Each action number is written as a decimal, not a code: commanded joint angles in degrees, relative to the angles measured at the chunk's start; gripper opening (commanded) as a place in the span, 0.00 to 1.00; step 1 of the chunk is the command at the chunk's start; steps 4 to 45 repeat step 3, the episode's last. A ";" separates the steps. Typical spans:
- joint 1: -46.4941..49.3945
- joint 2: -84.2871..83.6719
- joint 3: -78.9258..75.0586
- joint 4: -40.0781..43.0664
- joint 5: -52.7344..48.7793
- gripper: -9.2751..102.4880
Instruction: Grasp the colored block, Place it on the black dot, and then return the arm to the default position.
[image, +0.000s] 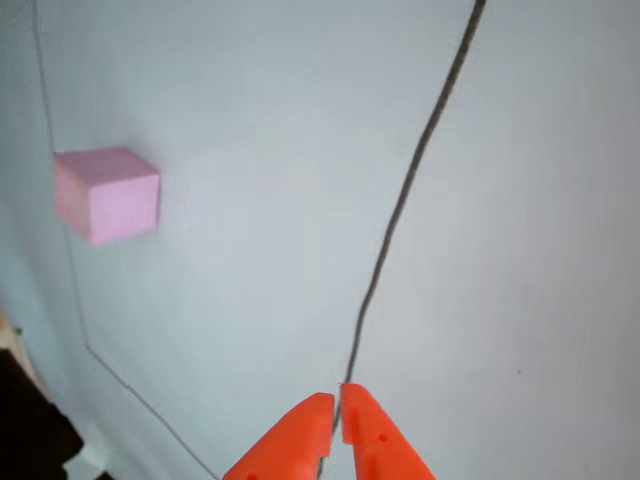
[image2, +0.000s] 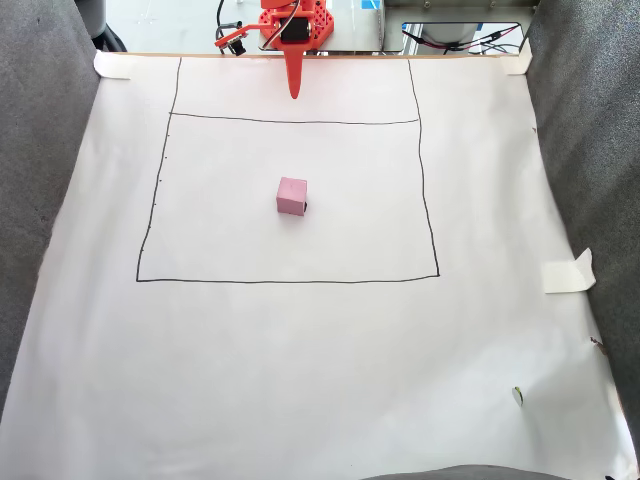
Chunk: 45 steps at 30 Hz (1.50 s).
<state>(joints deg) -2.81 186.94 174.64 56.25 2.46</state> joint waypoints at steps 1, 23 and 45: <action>0.44 0.35 -2.11 3.25 -0.53 0.08; 0.44 0.35 -2.29 3.69 -0.44 0.08; 0.44 0.35 -2.29 3.69 -0.44 0.08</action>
